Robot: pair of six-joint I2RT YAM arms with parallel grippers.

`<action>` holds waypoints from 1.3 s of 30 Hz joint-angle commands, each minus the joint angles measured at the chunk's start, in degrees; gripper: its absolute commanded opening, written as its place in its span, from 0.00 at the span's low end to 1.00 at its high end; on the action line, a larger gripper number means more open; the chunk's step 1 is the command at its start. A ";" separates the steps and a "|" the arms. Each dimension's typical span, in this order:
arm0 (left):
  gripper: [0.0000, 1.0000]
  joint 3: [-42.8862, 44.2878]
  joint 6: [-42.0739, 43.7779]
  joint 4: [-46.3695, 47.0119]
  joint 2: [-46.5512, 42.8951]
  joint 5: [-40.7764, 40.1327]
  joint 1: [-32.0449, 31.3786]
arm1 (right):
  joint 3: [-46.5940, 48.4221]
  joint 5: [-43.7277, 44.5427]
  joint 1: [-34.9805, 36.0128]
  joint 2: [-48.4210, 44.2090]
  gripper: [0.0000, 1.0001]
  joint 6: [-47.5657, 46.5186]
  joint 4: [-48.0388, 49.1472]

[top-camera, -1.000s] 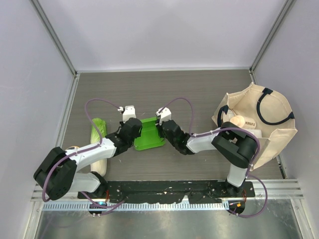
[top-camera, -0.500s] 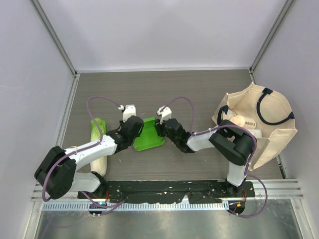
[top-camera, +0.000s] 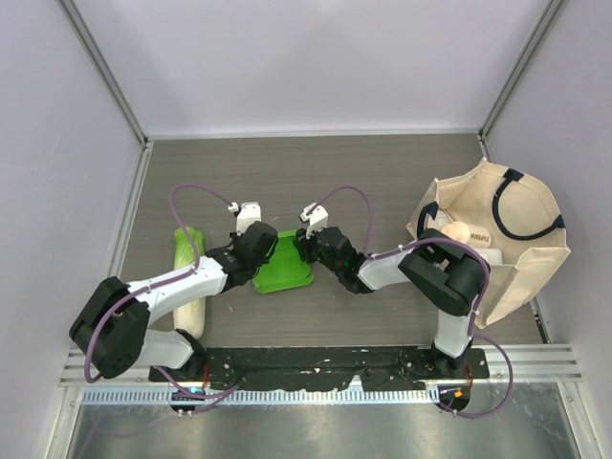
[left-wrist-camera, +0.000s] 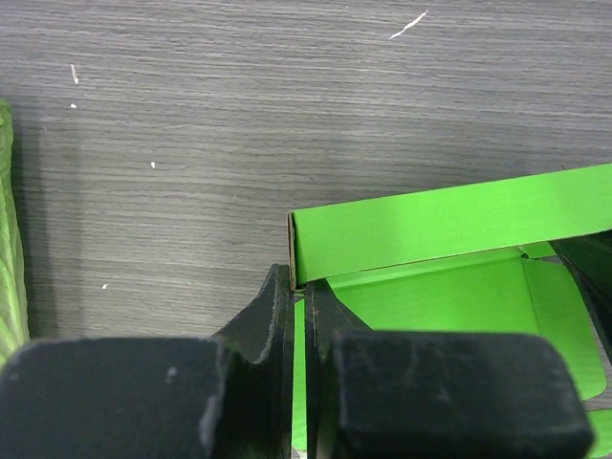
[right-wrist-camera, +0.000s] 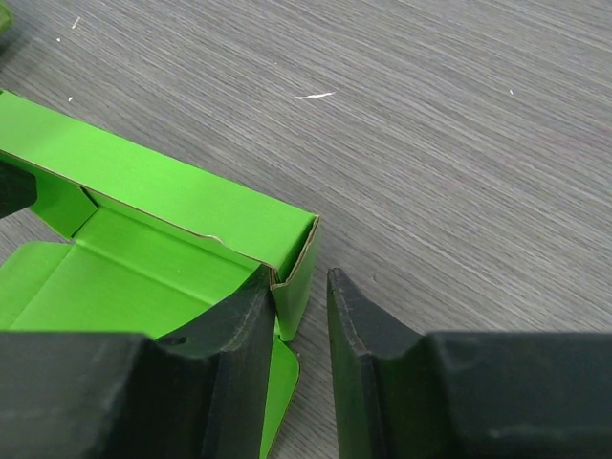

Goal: Fold the paper box

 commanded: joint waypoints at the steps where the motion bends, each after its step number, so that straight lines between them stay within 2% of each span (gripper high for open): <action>1: 0.00 1.98 -1.10 -0.36 0.04 -1.14 -0.16 | 2.28 -0.41 -0.25 1.36 0.29 0.67 2.93; 6: 0.00 3.38 -3.47 -3.42 -0.92 -1.66 -0.16 | 5.78 6.86 1.15 3.29 0.01 -0.91 -2.25; 7: 0.00 3.99 -4.17 -4.13 -1.28 -1.66 -0.16 | 6.49 9.14 2.46 3.73 0.01 -1.35 -3.31; 8: 0.00 4.17 -5.74 -4.84 -2.32 -1.32 -0.25 | 7.11 18.13 3.95 4.34 0.01 -2.57 -4.88; 11: 0.00 4.96 -8.82 -6.33 -4.17 1.31 -0.25 | 10.27 34.50 7.91 6.98 0.01 -2.68 -7.00; 14: 0.00 5.49 -10.58 -7.47 -4.88 3.78 -0.25 | 11.33 40.87 9.58 8.13 0.01 -1.27 -7.10; 16: 0.00 5.58 -11.38 -7.65 -4.80 4.14 -0.51 | 12.30 41.25 9.68 8.30 0.01 -0.22 -8.58; 17: 0.00 5.58 -11.55 -7.83 -4.71 3.96 -0.51 | 12.21 40.64 9.68 8.04 0.01 0.22 -8.15; 19: 0.00 5.23 -11.47 -7.66 -4.36 3.26 -0.51 | 10.11 30.04 8.54 6.91 0.02 0.23 -7.28; 21: 0.00 5.05 -10.77 -7.74 -3.83 1.51 -0.51 | 7.92 16.89 5.66 4.44 0.11 2.58 -7.52; 25: 0.00 4.70 -9.01 -7.57 -2.69 -0.87 -0.43 | 3.43 6.30 3.09 -1.09 0.35 5.40 -9.63; 28: 0.00 4.53 -8.31 -7.30 -1.46 -1.84 -0.43 | -1.05 1.28 2.12 -6.27 0.45 6.73 -9.38; 33: 0.00 4.44 -8.04 -6.78 -0.49 -1.31 -0.43 | -4.66 -1.29 1.51 -12.08 0.47 5.51 -9.38; 37: 0.00 4.70 -7.69 -6.86 -0.05 -1.31 -0.51 | -5.62 -10.49 -0.16 -12.96 0.47 5.76 -7.55; 39: 0.00 4.79 -7.60 -6.95 0.21 -1.40 -0.51 | -6.06 -10.17 -0.16 -13.84 0.48 6.38 -7.45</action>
